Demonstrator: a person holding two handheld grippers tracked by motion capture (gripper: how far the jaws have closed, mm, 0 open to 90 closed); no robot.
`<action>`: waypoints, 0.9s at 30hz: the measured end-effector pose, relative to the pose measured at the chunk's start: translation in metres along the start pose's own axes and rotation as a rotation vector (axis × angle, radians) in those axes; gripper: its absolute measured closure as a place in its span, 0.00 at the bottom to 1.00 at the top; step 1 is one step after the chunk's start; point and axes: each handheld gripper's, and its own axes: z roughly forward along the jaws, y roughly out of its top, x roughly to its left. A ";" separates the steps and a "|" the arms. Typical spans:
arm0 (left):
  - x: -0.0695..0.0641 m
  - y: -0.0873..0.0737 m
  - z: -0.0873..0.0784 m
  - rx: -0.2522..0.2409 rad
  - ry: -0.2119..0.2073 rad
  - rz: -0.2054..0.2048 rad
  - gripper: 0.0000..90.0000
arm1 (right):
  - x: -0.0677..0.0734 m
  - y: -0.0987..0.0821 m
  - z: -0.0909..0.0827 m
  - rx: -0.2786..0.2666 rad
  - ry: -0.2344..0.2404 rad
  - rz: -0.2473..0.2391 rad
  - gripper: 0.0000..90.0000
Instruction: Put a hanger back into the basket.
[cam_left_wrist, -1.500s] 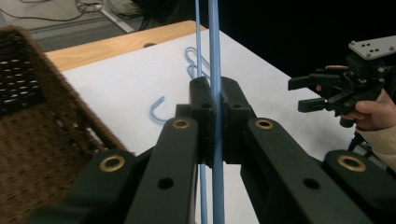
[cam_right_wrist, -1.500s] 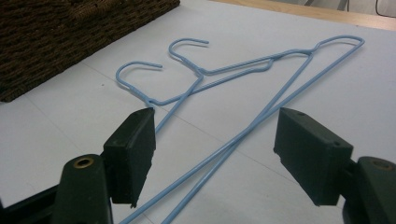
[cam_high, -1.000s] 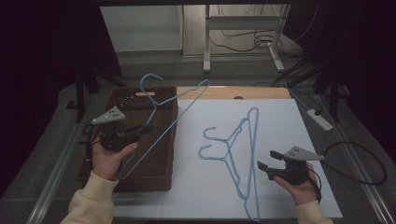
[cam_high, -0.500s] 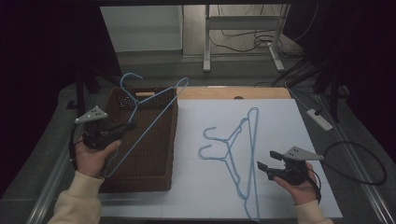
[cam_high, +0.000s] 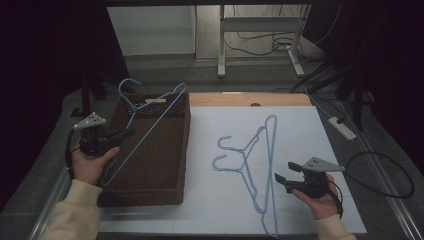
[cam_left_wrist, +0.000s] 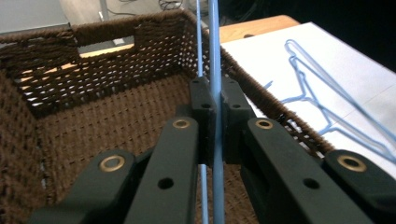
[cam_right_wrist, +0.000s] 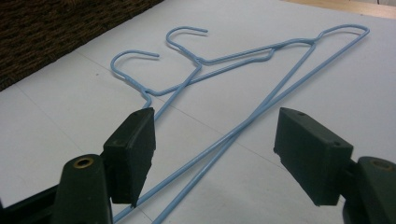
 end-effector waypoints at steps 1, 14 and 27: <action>0.002 0.000 0.001 0.005 0.003 0.001 0.95 | 0.000 0.000 0.000 0.000 0.000 0.000 0.34; 0.014 -0.007 0.019 0.079 0.012 0.037 0.95 | 0.000 -0.001 0.001 0.010 -0.001 -0.002 0.34; 0.025 -0.009 0.036 0.143 0.016 0.041 0.95 | 0.000 -0.001 0.002 0.016 0.001 -0.005 0.34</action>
